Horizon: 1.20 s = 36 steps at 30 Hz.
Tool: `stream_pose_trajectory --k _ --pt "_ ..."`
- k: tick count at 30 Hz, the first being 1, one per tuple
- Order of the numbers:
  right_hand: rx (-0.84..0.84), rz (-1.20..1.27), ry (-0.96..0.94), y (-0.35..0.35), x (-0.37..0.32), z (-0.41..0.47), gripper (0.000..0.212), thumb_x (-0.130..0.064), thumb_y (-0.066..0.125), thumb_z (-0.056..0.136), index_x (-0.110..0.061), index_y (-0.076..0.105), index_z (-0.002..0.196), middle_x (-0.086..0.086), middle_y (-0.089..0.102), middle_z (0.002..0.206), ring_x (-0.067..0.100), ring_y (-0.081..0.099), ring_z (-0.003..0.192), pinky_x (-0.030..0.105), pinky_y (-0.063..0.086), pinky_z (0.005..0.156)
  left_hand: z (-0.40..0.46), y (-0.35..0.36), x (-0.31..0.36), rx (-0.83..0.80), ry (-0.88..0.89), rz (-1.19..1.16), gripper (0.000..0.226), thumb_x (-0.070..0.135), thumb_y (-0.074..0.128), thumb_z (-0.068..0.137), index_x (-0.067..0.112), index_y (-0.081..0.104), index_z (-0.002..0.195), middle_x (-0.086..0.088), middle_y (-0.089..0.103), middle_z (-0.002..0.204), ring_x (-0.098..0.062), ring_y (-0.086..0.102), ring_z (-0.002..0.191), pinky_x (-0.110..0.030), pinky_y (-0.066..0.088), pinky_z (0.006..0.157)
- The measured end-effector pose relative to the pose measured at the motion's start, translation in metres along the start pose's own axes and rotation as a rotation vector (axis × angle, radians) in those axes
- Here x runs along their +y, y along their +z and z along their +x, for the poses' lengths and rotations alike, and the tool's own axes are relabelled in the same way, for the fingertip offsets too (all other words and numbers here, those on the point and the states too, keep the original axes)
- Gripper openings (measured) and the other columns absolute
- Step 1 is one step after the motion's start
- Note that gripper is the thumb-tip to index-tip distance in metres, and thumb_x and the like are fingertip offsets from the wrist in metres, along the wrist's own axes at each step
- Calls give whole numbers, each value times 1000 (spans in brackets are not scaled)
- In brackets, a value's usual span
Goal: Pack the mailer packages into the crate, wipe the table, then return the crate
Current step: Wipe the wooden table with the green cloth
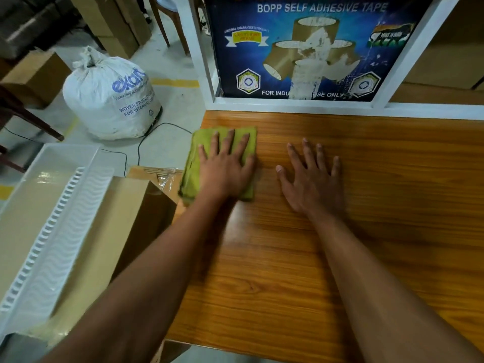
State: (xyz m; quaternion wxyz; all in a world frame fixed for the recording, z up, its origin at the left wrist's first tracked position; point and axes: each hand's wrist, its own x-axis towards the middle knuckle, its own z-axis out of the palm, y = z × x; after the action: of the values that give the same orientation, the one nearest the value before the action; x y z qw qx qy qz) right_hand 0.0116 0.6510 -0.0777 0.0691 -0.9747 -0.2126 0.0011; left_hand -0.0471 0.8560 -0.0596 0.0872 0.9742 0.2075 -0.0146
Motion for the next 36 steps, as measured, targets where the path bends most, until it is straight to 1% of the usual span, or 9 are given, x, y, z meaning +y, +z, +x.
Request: stream_pose_trajectory --k 3,5,11,18,20,25,27,29,36 --pt "-2 -1 -1 2 0 0 74 -74 8 102 -40 8 168 -2 2 178 28 1 164 63 4 128 60 -11 -4 -54 -29 -5 70 72 13 102 48 8 167 7 4 179 -31 -1 164 -67 1 127" --pt "-5 16 1 0 0 0 74 -74 9 102 -40 10 168 -2 4 178 28 1 164 64 4 128 52 -8 -6 -50 -30 7 69 71 13 102 48 7 167 6 4 179 -31 -1 164 -66 2 128" --pt "-17 7 6 -2 0 0 75 -76 5 101 -41 7 168 -2 0 178 28 -1 164 63 1 128 -95 8 -14 3 31 0 65 73 3 105 51 -6 165 10 -8 176 -27 -10 164 -62 0 130" --pt "-12 -6 1 -2 1 -1 73 -74 9 102 -41 8 168 -2 3 178 28 -1 164 63 2 128 45 -9 -13 -39 16 4 69 73 11 102 50 6 167 7 2 179 -31 -2 164 -67 1 128" --pt "-31 0 -6 -5 0 -2 73 -74 10 103 -41 7 168 -2 1 178 28 -2 164 63 1 128 48 -10 -14 -51 -3 21 69 72 12 102 49 6 167 7 2 179 -31 -2 164 -66 1 128" --pt "-52 14 -2 -15 -3 -13 75 -75 8 102 -40 9 168 1 3 178 30 1 164 63 2 128 -103 0 -15 9 18 -6 66 70 6 105 49 -1 167 9 -5 178 -28 -8 164 -61 2 130" --pt "-91 16 -14 -17 -9 -30 75 -75 6 101 -41 5 168 2 -1 178 30 -2 164 62 1 129 -171 2 -15 -28 22 -11 65 71 5 105 50 -7 166 10 -13 177 -25 -17 163 -60 -2 130" --pt "-113 11 -23 -15 -20 -52 74 -75 3 101 -43 -1 167 1 -7 178 29 -7 163 60 -2 129 -192 4 -19 -52 25 -1 65 71 4 105 51 -9 165 11 -15 176 -24 -20 162 -60 -4 130" --pt "-99 -13 -6 -7 -38 -79 73 -73 4 101 -42 0 168 -1 -9 177 26 -9 164 60 -5 128 -36 -7 -17 -38 38 -7 70 71 8 101 49 4 167 6 0 179 -32 -3 164 -68 1 127"
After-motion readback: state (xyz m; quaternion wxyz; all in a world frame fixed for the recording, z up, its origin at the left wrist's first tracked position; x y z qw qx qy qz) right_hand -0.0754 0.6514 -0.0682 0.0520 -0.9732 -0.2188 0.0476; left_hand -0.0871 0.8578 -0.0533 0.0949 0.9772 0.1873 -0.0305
